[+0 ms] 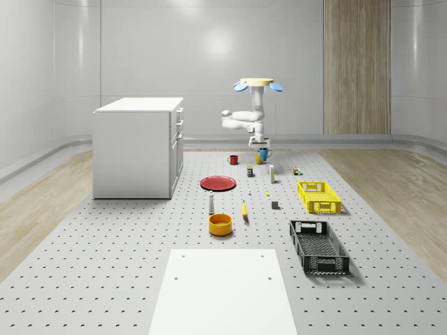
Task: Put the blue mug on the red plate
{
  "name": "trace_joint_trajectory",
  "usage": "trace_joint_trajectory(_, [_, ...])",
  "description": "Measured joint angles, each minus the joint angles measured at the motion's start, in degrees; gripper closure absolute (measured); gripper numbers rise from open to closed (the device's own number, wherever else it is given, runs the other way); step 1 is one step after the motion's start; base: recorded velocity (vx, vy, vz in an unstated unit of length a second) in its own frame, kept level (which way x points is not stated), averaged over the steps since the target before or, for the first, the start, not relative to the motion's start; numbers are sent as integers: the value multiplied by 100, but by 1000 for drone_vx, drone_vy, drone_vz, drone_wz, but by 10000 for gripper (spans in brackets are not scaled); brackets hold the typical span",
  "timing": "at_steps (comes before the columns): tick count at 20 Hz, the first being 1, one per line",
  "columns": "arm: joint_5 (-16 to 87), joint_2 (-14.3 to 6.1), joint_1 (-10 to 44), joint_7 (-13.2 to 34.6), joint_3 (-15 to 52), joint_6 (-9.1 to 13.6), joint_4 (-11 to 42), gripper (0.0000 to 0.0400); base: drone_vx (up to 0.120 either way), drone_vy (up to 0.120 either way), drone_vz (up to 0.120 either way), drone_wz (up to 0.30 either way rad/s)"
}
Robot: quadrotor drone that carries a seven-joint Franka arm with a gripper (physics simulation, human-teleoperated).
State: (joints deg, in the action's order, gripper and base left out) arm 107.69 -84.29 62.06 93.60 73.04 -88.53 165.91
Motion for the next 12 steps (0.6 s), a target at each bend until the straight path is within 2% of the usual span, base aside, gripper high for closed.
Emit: trace_joint_trajectory(12, [-29,-67,22,17,14,-63,-4,300,120,-120,0,0])
